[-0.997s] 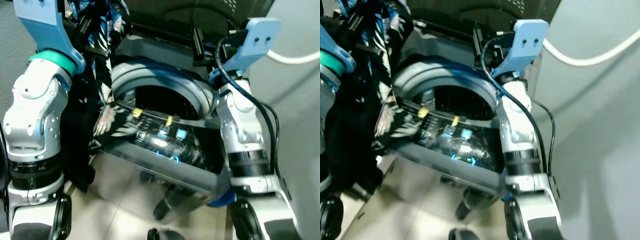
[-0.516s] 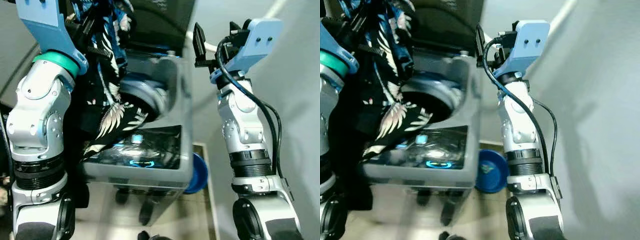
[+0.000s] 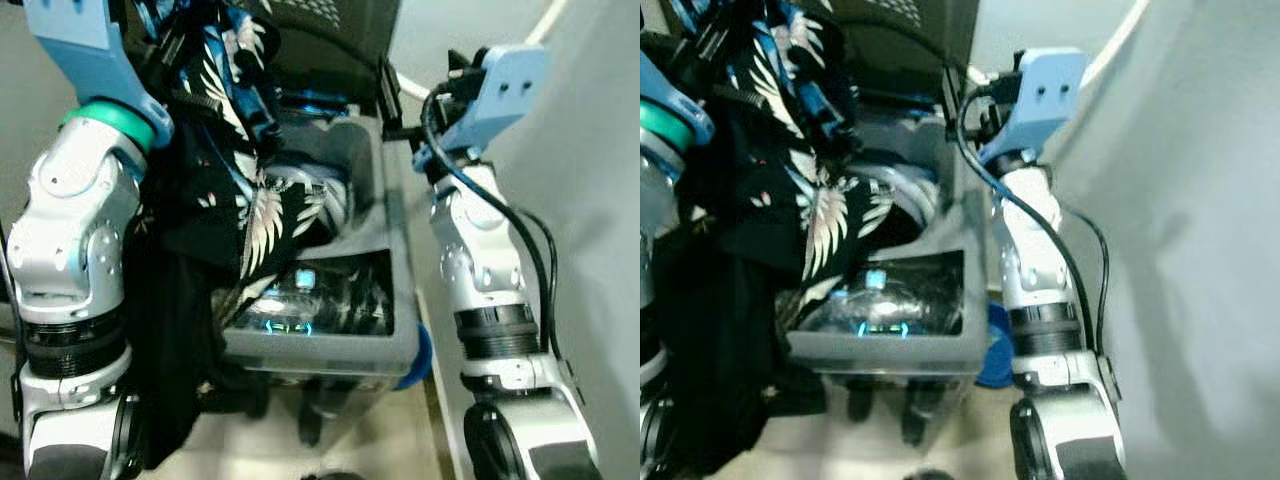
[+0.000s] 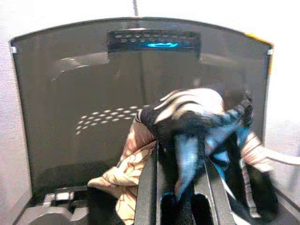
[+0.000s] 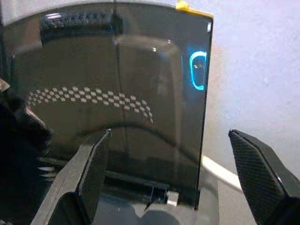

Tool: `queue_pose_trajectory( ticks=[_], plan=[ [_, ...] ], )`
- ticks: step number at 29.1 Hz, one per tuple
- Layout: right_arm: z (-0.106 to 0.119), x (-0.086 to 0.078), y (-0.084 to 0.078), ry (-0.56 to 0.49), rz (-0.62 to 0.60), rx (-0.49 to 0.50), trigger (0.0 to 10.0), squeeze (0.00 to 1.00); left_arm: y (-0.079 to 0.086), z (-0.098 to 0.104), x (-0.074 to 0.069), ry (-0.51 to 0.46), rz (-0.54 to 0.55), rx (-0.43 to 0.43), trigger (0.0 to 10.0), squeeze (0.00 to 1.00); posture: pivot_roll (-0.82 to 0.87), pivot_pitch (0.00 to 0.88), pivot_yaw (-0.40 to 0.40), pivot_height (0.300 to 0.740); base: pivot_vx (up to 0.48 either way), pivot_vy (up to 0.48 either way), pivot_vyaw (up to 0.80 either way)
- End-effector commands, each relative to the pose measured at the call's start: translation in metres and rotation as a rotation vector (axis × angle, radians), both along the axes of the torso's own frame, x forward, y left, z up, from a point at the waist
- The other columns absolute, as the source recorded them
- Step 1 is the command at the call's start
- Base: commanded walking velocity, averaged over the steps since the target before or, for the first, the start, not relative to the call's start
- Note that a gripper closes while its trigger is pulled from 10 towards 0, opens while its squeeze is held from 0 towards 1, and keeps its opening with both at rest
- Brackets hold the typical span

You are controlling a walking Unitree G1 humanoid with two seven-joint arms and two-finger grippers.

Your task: Clothes washing

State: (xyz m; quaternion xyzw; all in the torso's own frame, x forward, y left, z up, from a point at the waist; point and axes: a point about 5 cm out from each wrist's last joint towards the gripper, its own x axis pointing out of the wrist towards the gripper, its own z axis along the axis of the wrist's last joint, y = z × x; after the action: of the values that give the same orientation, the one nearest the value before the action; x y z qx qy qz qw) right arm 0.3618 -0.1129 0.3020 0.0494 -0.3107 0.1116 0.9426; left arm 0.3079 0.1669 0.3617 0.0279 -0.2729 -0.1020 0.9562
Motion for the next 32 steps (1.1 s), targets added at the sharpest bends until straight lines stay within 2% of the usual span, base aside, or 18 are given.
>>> queue_pose_trajectory(
  ticks=[1, 19, 20, 23, 24, 27, 28, 29, 31, 32],
  plan=[
    [0.003, -0.001, -0.001, -0.015, -0.007, 0.001, 10.0, 0.00, 0.002, 0.000, -0.001, -0.004, 0.019, 0.018, 10.0, 0.00, 0.11, 0.065, -0.047, 0.740, 0.000, 0.000, 0.00],
    [0.003, -0.001, -0.001, -0.016, -0.005, -0.004, 10.0, 0.00, 0.001, -0.002, 0.000, -0.002, 0.016, 0.046, 10.0, 0.00, 0.11, 0.069, -0.047, 0.740, 0.000, 0.000, 0.00],
    [0.003, -0.002, 0.002, -0.026, 0.001, -0.045, 10.0, 0.00, -0.001, -0.001, 0.001, -0.019, -0.010, 0.089, 10.0, 0.00, 0.11, 0.072, -0.051, 0.740, 0.000, 0.000, 0.00],
    [0.003, -0.002, 0.002, -0.026, 0.001, -0.045, 10.0, 0.00, -0.001, -0.001, 0.001, -0.019, -0.010, 0.089, 10.0, 0.00, 0.11, 0.072, -0.051, 0.740, 0.000, 0.000, 0.00],
    [0.003, -0.002, 0.004, -0.040, -0.008, -0.079, 10.0, 0.00, -0.004, 0.000, 0.014, -0.032, -0.029, 0.127, 10.0, 0.00, 0.11, 0.077, -0.052, 0.740, 0.000, 0.000, 0.00],
    [0.003, -0.002, 0.004, -0.040, -0.008, -0.079, 10.0, 0.00, -0.004, 0.000, 0.014, -0.032, -0.029, 0.127, 10.0, 0.00, 0.11, 0.077, -0.052, 0.740, 0.000, 0.000, 0.00],
    [0.008, -0.003, -0.001, -0.067, -0.047, -0.069, 10.0, 0.00, -0.010, 0.004, 0.033, -0.058, -0.043, 0.157, 10.0, 0.00, 0.09, 0.083, -0.044, 0.740, 0.000, 0.000, 0.00],
    [0.017, -0.005, -0.015, -0.123, -0.160, -0.041, 10.0, 0.00, -0.023, 0.012, 0.050, -0.116, -0.043, 0.219, 10.0, 0.00, 0.07, 0.088, -0.029, 0.740, 0.000, 0.000, 0.00],
    [0.017, -0.005, -0.015, -0.123, -0.160, -0.041, 10.0, 0.00, -0.023, 0.012, 0.050, -0.116, -0.043, 0.219, 10.0, 0.00, 0.07, 0.088, -0.029, 0.740, 0.000, 0.000, 0.00],
    [0.025, -0.010, -0.032, -0.178, -0.287, -0.015, 10.0, 0.00, -0.041, 0.021, 0.060, -0.175, -0.055, 0.285, 10.0, 0.00, 0.06, 0.093, -0.019, 0.740, 0.000, 0.000, 0.00]
  ],
)
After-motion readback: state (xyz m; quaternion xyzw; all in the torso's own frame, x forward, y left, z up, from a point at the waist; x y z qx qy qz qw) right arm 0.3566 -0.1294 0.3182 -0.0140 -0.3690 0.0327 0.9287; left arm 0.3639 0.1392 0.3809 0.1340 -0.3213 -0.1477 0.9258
